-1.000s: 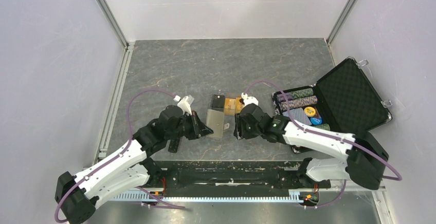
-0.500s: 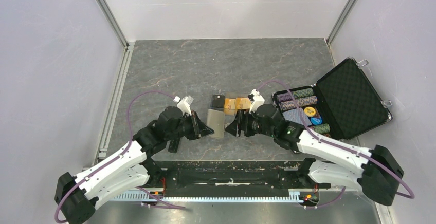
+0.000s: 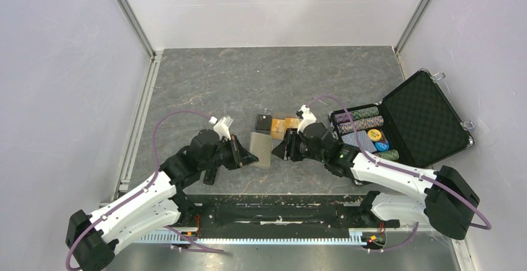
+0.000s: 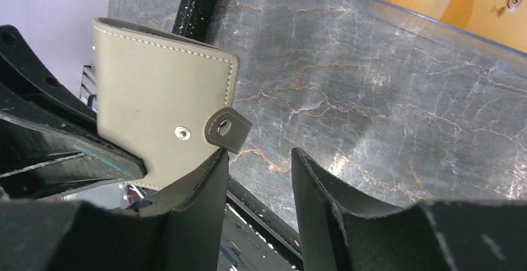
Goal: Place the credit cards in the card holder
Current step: Open the card holder at the corner of the board.
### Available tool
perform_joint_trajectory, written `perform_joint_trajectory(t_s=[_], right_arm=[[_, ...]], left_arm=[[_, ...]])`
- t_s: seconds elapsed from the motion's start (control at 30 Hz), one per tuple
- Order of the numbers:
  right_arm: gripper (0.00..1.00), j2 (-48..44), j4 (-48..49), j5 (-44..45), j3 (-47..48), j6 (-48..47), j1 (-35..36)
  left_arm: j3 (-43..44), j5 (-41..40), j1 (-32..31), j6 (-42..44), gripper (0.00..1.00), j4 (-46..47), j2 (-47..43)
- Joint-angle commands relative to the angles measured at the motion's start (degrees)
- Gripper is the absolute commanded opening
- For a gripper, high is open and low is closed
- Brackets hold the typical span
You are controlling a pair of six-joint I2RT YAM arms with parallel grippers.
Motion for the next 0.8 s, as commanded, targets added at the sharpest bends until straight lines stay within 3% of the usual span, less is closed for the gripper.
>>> perform_joint_trajectory(t_s=[0.0, 0.13, 0.3, 0.37, 0.43, 0.57, 0.77], right_arm=[[0.45, 0.1, 5.0, -0.9, 1.3, 0.8, -0.1], [0.53, -0.9, 7.4, -3.5, 0.5, 1.0, -0.1], [0.72, -3.1, 8.4, -3.1, -1.2, 1.6, -0.1], [0.73, -2.5, 7.3, -2.2, -0.6, 1.5, -0.1], [0.68, -0.6, 3.8, -0.7, 1.2, 1.3, -0.1], [0.46, 2.8, -3.2, 2.0, 4.6, 0.5, -0.1], [0.42, 2.5, 3.6, -0.1, 1.2, 1.5, -0.1]], left_arm=[[-0.5, 1.3, -0.2, -1.5, 0.02, 2.7, -0.9], [-0.6, 0.8, -0.2, -1.4, 0.02, 2.0, -0.6], [-1.2, 0.6, -0.1, -1.7, 0.02, 2.3, -0.4], [-1.0, 1.0, -0.2, -1.7, 0.02, 2.5, -0.4], [-1.0, 1.1, -0.2, -1.6, 0.02, 2.5, -0.5], [-0.9, 1.0, -0.2, -1.5, 0.02, 2.5, -0.8], [-1.0, 0.9, -0.2, -1.5, 0.02, 2.6, -1.1]])
